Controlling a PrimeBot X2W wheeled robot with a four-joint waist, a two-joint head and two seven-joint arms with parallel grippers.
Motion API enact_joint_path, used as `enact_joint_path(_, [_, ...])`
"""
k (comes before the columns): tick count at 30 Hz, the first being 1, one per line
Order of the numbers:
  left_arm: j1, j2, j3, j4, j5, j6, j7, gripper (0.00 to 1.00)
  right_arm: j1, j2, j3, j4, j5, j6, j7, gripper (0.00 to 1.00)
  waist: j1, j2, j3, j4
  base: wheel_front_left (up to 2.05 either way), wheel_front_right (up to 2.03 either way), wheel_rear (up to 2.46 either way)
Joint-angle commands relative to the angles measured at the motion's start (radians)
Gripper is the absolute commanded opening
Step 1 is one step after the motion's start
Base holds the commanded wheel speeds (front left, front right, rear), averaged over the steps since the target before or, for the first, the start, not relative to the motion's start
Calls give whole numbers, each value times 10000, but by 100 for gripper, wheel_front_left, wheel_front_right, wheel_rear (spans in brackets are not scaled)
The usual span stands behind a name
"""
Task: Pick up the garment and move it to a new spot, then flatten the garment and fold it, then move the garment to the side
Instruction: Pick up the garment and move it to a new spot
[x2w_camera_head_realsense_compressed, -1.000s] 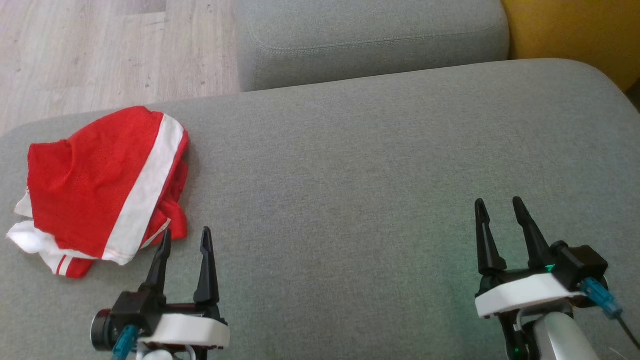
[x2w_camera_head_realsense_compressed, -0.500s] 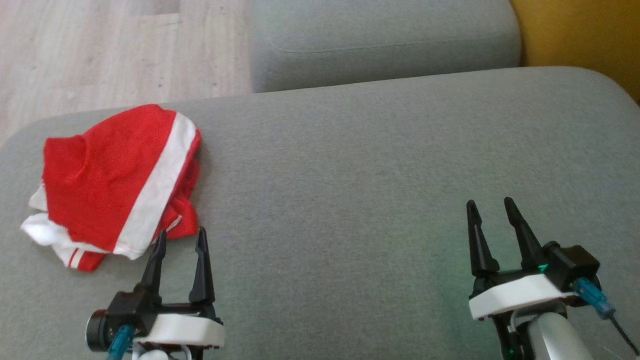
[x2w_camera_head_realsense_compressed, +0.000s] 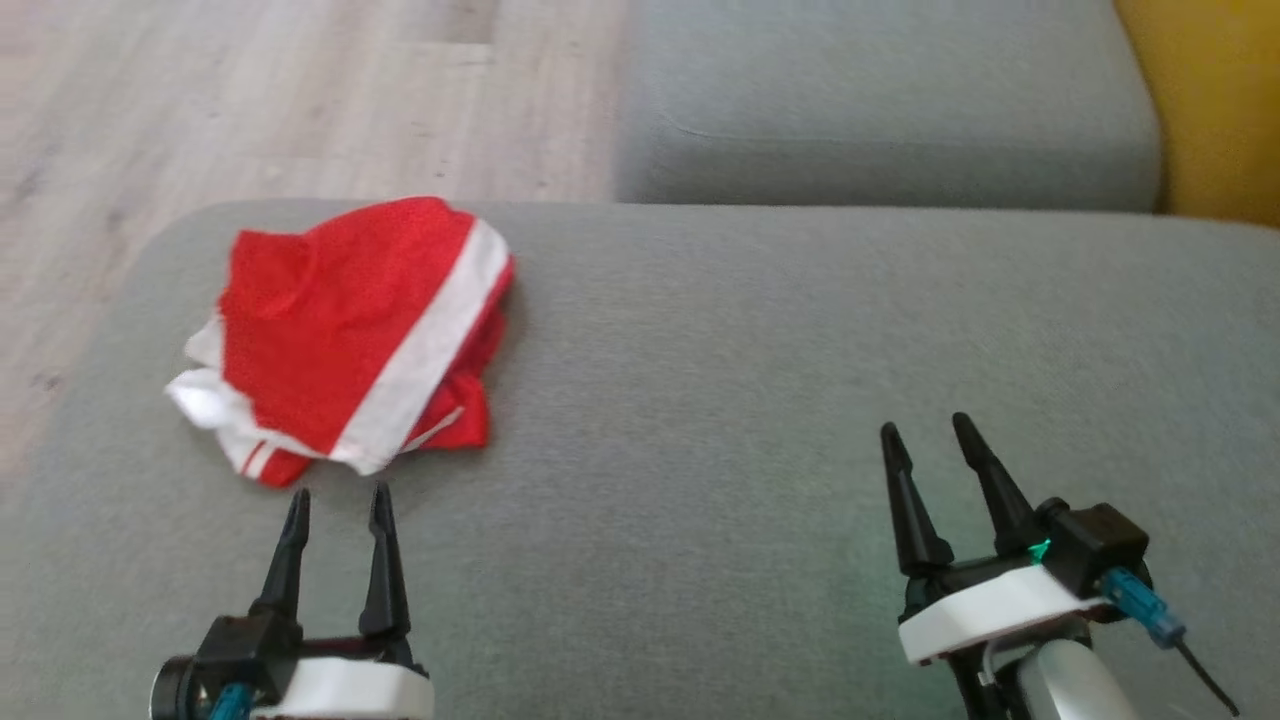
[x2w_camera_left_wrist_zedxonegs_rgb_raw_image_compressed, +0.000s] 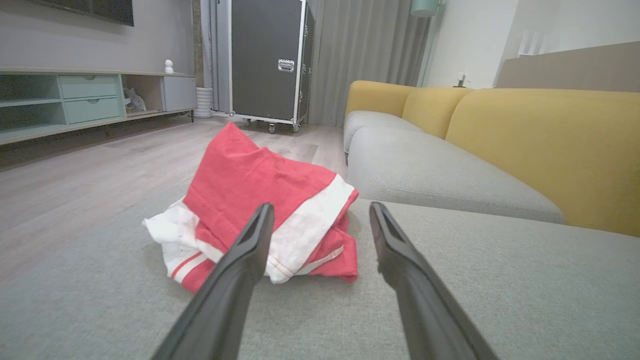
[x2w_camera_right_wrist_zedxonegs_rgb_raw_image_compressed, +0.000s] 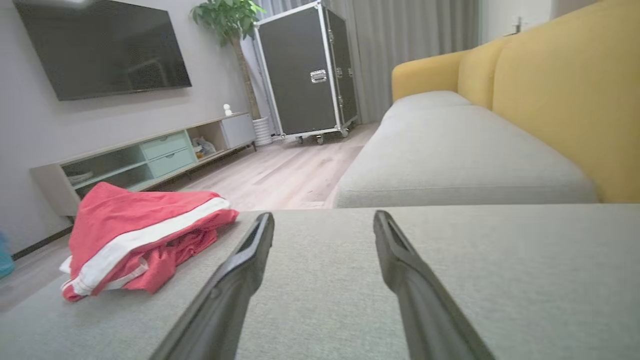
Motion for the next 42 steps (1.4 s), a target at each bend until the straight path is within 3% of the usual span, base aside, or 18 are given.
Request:
enact_joint_path(1, [-273, 2, 404, -374, 73, 28, -97, 100, -163, -60, 281, -306, 74, -7, -111, 100, 0, 0, -166, 324, 0, 0, 0])
enact_joint_path(12, [14, 1, 725, -457, 262, -99, -97, 100, 64, -60, 705, -337, 388, -7, -111, 100, 0, 0, -367, 1278, 0, 0, 0])
enact_joint_path(22, [-568, 262, 1087, -224, 673, -498, -97, 100, -52, -60, 892, -370, 338, -7, -111, 100, 0, 0, 51, 1197, 0, 0, 0])
enact_joint_path(27, [-2479, 1316, 825, 1156, 746, -955, -13, 100, -394, -60, 782, -513, 127, -7, -111, 100, 0, 0, 784, 859, 0, 0, 0])
enact_joint_path(29, [-2996, 1491, 708, 1461, 664, -1012, 168, 100, -456, -60, 714, -533, 77, -7, -111, 100, 0, 0, 920, 812, 0, 0, 0])
enact_joint_path(35, [-5850, 2906, -414, 3213, 10, -1122, 1905, 100, -915, -60, 586, -618, -92, -7, -111, 100, 0, 0, 1867, 254, 0, 0, 0])
enact_joint_path(42, [-7829, 4272, -1437, 4966, -1338, -1127, 3740, 100, -1323, -60, 496, -835, -64, -7, -111, 100, 0, 0, 2715, -314, 0, 0, 0])
